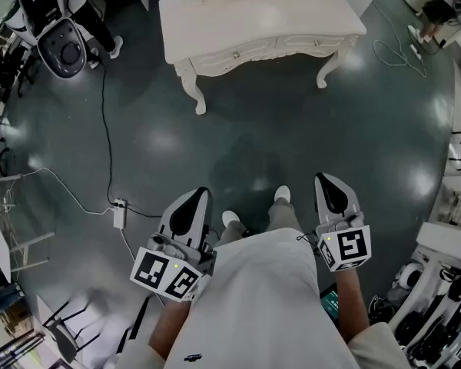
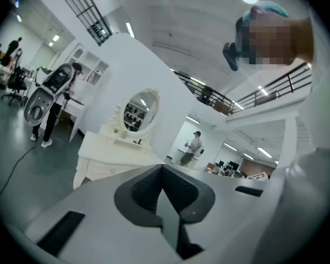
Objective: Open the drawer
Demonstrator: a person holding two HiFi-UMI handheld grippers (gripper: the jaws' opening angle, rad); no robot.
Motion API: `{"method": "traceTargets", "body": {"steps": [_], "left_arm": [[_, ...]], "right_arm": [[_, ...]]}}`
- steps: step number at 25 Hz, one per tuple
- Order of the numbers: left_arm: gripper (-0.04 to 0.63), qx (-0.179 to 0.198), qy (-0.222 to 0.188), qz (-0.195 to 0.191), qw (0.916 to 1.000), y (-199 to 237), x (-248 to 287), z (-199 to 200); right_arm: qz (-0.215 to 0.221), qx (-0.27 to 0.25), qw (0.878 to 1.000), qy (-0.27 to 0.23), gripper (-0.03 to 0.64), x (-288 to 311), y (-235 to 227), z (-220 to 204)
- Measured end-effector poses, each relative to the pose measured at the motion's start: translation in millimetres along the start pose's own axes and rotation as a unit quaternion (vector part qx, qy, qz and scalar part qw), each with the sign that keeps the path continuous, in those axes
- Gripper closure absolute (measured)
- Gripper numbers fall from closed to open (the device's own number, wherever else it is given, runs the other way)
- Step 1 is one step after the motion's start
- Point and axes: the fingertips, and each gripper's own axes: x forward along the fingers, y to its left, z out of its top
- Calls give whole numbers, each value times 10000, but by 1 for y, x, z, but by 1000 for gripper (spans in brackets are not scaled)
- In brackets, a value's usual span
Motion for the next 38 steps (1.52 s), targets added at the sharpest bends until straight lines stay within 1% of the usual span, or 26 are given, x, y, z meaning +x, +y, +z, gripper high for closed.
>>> {"method": "traceTargets", "body": {"steps": [3,5,8,10,12,14,17,20,22,24,27,30,33,36,38], "left_arm": [[586,587,145,-73,9981,-49,28,-21],[586,881,278,-97,9957,-77,48,-34],[586,1067,258,-127,9939,-107,81,-44],[586,1197,227,-142,9924,-125,98,-53],[586,1327,325,-149,9905,-141,110,-65],[586,1317,442,-127,9902,-153,121,-75],[586,1262,459,-15,9909,-166,131,-83],[586,1164,360,176,9924,-170,141,-82],[586,1112,266,270,9931,-174,148,-79],[586,1099,155,329,9933,-180,157,-74],[586,1032,51,390,9939,-188,170,-69],[586,994,85,370,9943,-204,175,-70],[586,1001,168,268,9945,-219,181,-77],[586,951,379,171,9946,-222,189,-91],[586,916,423,144,9948,-223,195,-94]], "right_arm": [[-123,-26,9999,-68,606,-33,-31,4],[-63,36,9997,-234,606,-48,-44,12],[56,75,9986,-514,606,-59,-64,22],[114,41,9985,-529,606,-63,-78,17],[121,58,9987,-500,606,-69,-94,11],[62,80,9985,-530,606,-72,-112,12],[-22,85,9987,-506,606,-77,-134,9],[163,198,9982,-535,604,-79,-146,3],[242,153,9980,-560,603,-81,-155,4],[239,143,9976,-638,603,-83,-169,8],[168,291,9968,-729,604,-85,-194,12],[131,329,9964,-764,604,-95,-212,13],[103,313,9963,-793,604,-102,-225,11],[71,363,9962,-792,603,-102,-231,5],[44,423,9960,-785,604,-102,-234,4]]}}
